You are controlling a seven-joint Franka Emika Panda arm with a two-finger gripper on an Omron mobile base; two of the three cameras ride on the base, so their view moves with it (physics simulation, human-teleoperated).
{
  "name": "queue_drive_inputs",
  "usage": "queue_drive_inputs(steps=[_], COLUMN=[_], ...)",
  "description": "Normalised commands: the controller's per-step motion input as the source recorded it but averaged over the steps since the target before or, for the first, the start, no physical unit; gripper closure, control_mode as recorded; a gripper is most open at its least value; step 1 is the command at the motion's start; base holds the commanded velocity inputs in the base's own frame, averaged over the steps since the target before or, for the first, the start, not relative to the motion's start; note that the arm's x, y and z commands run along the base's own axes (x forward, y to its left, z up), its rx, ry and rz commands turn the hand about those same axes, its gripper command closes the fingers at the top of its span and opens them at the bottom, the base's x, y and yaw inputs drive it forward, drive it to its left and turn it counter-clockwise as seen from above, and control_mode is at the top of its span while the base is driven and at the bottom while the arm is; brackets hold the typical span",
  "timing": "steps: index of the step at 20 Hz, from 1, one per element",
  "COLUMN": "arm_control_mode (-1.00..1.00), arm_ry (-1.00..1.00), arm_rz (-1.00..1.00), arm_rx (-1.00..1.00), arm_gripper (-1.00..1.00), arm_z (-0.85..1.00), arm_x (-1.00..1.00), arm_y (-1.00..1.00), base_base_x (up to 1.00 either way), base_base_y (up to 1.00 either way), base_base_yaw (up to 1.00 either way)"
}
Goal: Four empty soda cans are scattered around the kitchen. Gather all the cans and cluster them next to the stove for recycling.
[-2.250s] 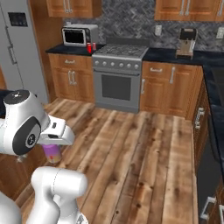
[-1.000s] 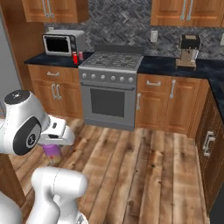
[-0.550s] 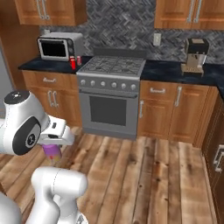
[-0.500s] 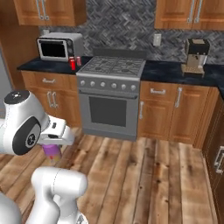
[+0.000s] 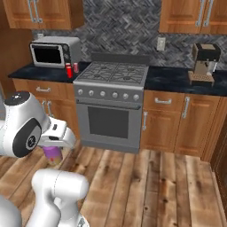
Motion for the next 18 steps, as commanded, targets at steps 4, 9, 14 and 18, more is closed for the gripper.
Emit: queue_drive_inputs(steps=[4, 9, 14, 18], arm_control_mode=[1.0, 1.0, 1.0, 1.0], arm_ry=[0.0, 0.0, 0.0, 0.0], arm_rz=[0.0, 0.0, 0.0, 0.0], arm_rx=[0.0, 0.0, 0.0, 0.0], arm_gripper=[1.0, 1.0, 1.0, 1.0], arm_z=[0.0, 0.0, 0.0, 0.0], arm_x=[0.0, 0.0, 0.0, 0.0], arm_y=[0.0, 0.0, 0.0, 0.0], base_base_x=[0.66, 0.63, 0.63, 0.59], base_base_y=[0.38, 0.42, 0.45, 0.51], base_base_yaw=[-0.05, -0.06, -0.06, -0.07])
